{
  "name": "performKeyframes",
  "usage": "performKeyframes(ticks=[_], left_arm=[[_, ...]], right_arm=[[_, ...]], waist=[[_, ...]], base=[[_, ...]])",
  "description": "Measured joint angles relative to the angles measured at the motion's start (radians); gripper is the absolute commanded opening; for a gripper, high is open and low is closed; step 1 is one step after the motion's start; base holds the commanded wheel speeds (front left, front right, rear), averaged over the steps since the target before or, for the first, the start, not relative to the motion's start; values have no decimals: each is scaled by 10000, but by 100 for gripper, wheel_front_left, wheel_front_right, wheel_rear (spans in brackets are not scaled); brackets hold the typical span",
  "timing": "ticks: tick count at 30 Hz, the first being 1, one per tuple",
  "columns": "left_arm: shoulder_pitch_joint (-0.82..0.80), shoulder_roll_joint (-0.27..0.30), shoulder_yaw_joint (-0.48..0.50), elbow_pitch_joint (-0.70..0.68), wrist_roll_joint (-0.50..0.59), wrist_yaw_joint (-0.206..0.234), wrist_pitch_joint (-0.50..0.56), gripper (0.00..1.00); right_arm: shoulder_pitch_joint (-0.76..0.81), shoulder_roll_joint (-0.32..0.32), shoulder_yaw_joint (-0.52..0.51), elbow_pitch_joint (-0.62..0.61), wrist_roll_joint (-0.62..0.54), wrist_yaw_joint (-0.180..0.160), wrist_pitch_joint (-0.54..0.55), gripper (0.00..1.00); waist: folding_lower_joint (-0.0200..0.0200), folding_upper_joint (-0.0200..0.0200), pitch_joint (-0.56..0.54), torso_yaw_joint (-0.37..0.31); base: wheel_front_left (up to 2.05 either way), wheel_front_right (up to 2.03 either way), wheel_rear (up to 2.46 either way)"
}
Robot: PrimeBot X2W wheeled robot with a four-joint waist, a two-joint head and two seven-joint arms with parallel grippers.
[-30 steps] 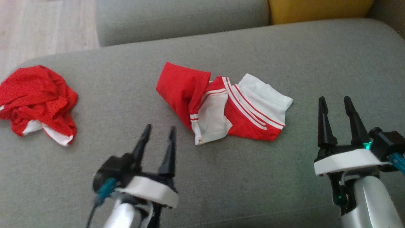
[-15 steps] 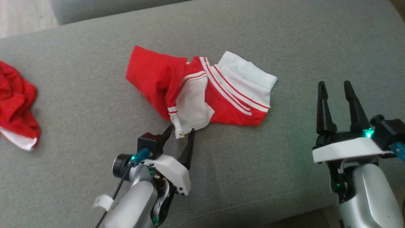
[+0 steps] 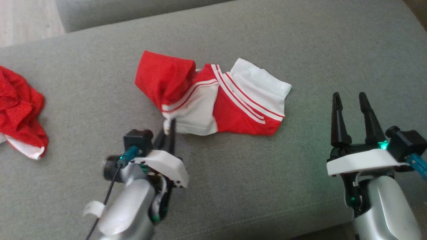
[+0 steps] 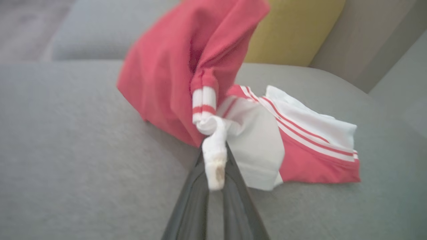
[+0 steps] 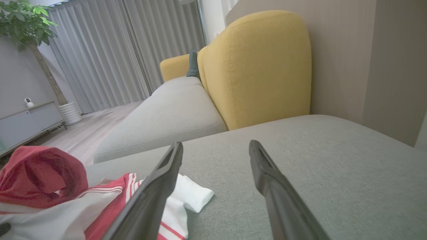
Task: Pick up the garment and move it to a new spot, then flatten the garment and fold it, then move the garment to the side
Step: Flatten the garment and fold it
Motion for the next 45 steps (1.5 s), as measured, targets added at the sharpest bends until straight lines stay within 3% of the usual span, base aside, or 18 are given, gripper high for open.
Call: performKeyframes(ticks=[2,5,7,11,17,22,28,31,38,42,45], left_arm=[[1,186,29,-219,230,253,-29,0],[5,968,537,-1342,1229,982,-73,0],[-69,1528,880,-2157,1766,1174,-84,0],[-546,2268,1137,-3126,2176,1066,-84,0],[-2798,2842,1093,-4222,2439,194,663,0],[-4497,2677,803,-4447,2418,-525,1162,0],[-5714,1701,274,-3994,1942,-1120,1526,0],[-6118,1285,182,-3469,1889,-1204,1503,0],[-6539,420,995,-2688,522,-1108,1078,0],[-6430,456,1271,-2211,130,-1177,1101,0],[-5689,775,1254,-1567,-458,-1818,1417,0]], right_arm=[[3,0,46,40,-2,0,-12,100],[7,0,128,169,0,0,-73,100],[9,-2,188,274,19,0,-75,100],[12,-2,360,458,146,0,-84,100],[0,-2,589,796,403,0,-190,100],[-36,-6,671,1022,566,0,-305,100],[-443,-8,817,1227,834,0,-418,100],[-617,-10,949,1285,936,0,-449,100],[-694,-15,1062,1256,1141,0,-458,100],[-696,-15,938,1081,1141,0,-479,100],[-710,-15,842,982,1143,0,-479,100]], waist=[[0,0,-87,47],[0,0,-358,212],[0,0,-566,322],[0,0,-1005,455],[0,0,-1466,282],[0,0,-1552,-61],[0,0,-1551,-639],[0,0,-1508,-972],[0,0,-1235,-1584],[0,0,-971,-1611],[0,0,-767,-1554]], base=[[0,0,0],[0,0,0],[0,0,0],[0,0,0],[0,0,0],[0,0,0],[0,0,0],[0,0,0],[0,0,0],[0,0,0],[0,0,0]])
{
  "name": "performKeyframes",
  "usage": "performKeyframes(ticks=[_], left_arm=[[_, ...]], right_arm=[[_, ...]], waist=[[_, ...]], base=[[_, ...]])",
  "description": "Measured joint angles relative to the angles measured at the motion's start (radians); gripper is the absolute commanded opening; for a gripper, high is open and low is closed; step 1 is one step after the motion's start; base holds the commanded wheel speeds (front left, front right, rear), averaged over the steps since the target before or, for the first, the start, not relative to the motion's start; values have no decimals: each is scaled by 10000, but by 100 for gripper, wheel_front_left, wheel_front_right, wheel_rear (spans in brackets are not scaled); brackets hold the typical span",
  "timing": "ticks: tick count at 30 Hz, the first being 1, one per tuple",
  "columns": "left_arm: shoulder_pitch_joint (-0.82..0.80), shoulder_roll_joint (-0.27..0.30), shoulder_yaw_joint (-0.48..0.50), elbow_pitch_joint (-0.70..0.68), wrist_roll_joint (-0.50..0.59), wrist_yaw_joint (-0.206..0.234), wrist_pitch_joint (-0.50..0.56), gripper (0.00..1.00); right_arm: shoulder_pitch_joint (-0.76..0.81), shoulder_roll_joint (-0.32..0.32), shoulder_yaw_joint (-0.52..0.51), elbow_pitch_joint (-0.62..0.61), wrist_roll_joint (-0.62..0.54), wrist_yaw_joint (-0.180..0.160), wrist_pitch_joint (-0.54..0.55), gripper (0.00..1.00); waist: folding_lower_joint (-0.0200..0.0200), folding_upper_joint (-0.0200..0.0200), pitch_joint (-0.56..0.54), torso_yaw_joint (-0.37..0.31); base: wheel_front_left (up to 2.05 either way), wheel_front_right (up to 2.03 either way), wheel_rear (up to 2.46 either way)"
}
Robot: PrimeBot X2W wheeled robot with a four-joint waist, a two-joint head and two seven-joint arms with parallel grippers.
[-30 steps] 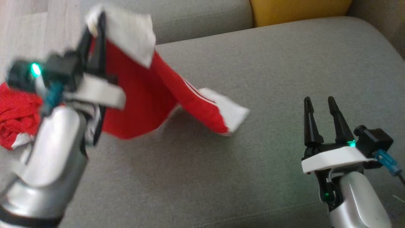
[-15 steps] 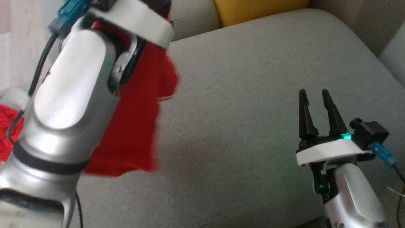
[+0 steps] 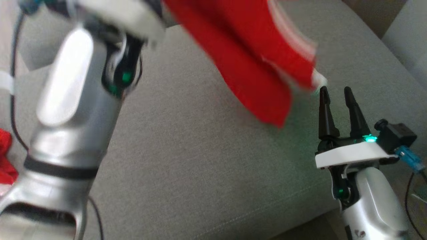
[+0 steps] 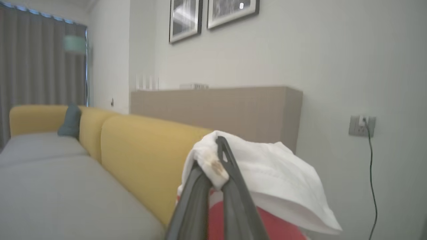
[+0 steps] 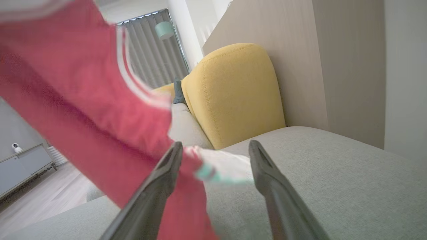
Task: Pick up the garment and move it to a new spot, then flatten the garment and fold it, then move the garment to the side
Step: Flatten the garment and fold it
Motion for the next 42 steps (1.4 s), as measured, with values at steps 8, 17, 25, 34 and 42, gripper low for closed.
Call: performKeyframes(ticks=[8,17,25,34,42], left_arm=[[1472,1480,-702,2343,320,-800,284,0],[460,1689,-570,4483,840,144,-368,100],[-220,1392,23,5154,807,880,-1333,100],[1252,976,1156,1383,556,838,-1574,100],[5909,533,1624,-2059,1337,1448,-1572,100]], right_arm=[[-424,2,113,-59,-6,0,0,100],[-600,4,244,-121,-15,0,0,100],[-728,4,203,-54,-240,0,-2,100],[-604,-2,-58,121,-709,0,-2,100],[299,6,-318,36,-897,0,-2,100]], waist=[[0,0,648,278],[0,0,1176,528],[0,0,1118,1018],[0,0,461,1876],[0,0,-365,2699]], base=[[0,0,0],[0,0,0],[0,0,0],[0,0,0],[0,0,0]])
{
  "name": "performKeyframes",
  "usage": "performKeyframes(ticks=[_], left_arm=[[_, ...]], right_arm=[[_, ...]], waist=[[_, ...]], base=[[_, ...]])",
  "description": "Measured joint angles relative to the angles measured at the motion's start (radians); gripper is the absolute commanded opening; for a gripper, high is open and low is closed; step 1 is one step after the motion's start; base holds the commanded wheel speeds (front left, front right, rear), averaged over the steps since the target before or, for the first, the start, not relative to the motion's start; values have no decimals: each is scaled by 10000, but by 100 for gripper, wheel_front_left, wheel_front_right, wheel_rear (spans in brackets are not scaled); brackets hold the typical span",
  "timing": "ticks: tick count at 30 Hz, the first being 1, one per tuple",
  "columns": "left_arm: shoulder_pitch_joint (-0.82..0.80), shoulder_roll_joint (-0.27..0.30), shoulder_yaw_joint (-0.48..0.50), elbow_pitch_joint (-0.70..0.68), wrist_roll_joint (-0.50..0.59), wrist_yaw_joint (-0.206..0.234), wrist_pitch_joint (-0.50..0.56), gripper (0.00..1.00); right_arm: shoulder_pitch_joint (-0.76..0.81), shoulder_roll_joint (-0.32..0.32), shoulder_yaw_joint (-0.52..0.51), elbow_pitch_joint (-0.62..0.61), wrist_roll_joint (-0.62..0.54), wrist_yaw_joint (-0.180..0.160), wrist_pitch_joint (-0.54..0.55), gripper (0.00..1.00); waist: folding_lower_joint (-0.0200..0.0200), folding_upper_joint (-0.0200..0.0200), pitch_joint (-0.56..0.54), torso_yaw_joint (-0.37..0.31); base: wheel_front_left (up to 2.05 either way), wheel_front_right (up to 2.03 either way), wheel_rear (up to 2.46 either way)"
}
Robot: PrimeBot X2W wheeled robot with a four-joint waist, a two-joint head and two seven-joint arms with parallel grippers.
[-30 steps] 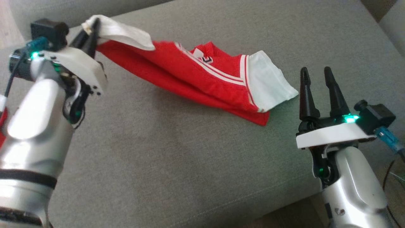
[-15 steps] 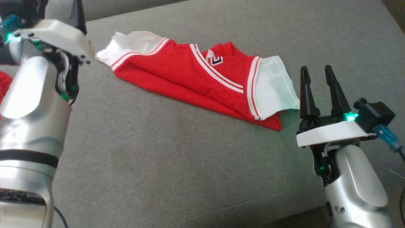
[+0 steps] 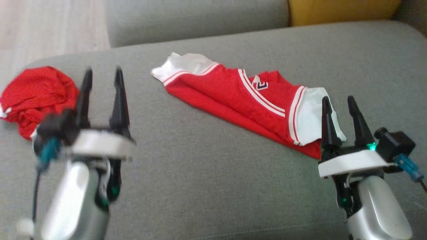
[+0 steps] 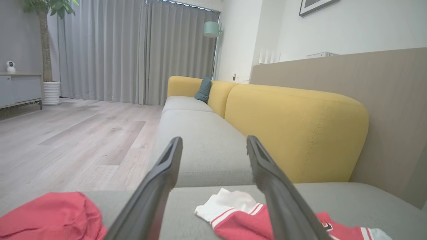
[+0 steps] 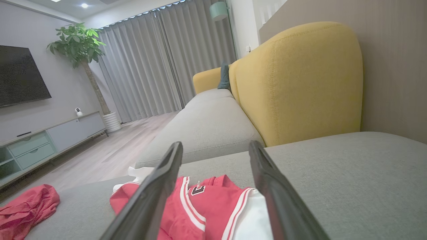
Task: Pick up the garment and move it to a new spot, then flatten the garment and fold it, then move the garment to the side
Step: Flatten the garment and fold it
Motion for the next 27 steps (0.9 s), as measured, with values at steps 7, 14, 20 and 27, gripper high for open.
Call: performKeyframes(ticks=[7,14,20,27], left_arm=[[2719,-359,44,-1384,995,234,-2,100],[3757,-955,594,-2042,1630,378,-2,100],[3771,-1085,786,-2050,1954,-17,0,100],[3705,-1283,800,-1852,2113,-259,0,100]], right_arm=[[726,2,-117,-117,-40,0,4,100],[1279,8,-142,-211,-86,0,21,100],[1256,15,-485,-107,-138,0,192,100],[700,35,-2334,1615,67,0,579,100]], waist=[[0,0,-562,415],[0,0,-661,508],[0,0,-533,497],[0,0,3,596]], base=[[0,0,0],[0,0,0],[0,0,0],[0,0,0]])
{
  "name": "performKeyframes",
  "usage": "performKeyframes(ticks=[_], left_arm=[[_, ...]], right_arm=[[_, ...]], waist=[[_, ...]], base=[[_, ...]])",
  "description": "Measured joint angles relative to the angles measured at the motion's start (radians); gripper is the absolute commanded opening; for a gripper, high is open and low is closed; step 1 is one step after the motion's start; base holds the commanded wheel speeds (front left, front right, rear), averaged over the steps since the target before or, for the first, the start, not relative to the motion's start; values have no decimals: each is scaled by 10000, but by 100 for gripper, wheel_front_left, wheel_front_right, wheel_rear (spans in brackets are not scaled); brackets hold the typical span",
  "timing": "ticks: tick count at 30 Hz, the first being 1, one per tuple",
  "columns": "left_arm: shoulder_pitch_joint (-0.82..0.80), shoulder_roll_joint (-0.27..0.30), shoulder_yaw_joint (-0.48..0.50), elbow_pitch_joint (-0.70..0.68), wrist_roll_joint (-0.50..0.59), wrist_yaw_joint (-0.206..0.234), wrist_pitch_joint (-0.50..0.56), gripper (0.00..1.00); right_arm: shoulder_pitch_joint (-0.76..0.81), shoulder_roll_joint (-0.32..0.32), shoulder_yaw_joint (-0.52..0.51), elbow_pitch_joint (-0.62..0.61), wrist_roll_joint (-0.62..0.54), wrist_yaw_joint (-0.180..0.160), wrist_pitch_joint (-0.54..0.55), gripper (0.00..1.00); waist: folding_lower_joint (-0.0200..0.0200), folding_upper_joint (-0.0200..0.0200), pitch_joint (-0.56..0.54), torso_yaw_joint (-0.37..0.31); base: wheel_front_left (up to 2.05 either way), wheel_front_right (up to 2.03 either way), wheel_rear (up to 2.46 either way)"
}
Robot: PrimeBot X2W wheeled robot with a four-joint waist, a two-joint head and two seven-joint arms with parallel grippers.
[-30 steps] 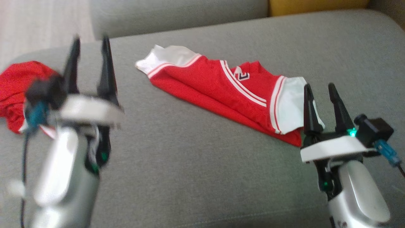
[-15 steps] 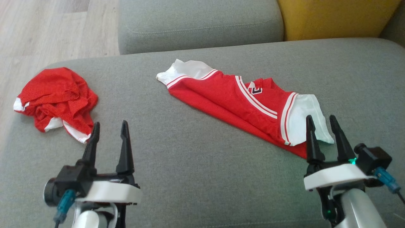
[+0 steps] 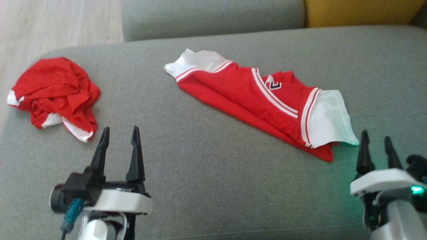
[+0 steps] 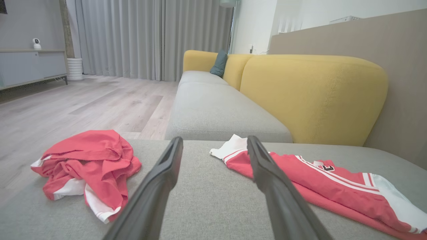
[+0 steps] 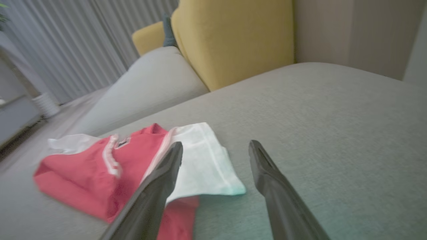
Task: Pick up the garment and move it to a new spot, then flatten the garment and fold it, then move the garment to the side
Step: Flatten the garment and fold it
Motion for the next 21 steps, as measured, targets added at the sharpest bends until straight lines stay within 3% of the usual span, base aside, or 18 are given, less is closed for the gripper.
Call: performKeyframes(ticks=[8,18,20,21], left_arm=[[-744,-67,31,240,98,-307,0,100],[-982,-109,86,489,96,-403,0,100],[-982,-115,92,543,96,-405,0,100],[-981,-119,102,560,94,-405,0,100]], right_arm=[[-2178,-4,-1467,2840,-637,0,81,100],[-3422,-36,-2614,5453,-1662,0,-458,100],[-3707,-50,-2558,5795,-1659,0,-520,0],[-3833,-50,-2464,5956,-1630,0,-537,0]], waist=[[0,0,940,278],[0,0,1354,511],[0,0,1337,491],[0,0,1319,478]], base=[[0,0,0],[0,0,0],[0,0,0],[0,0,0]])
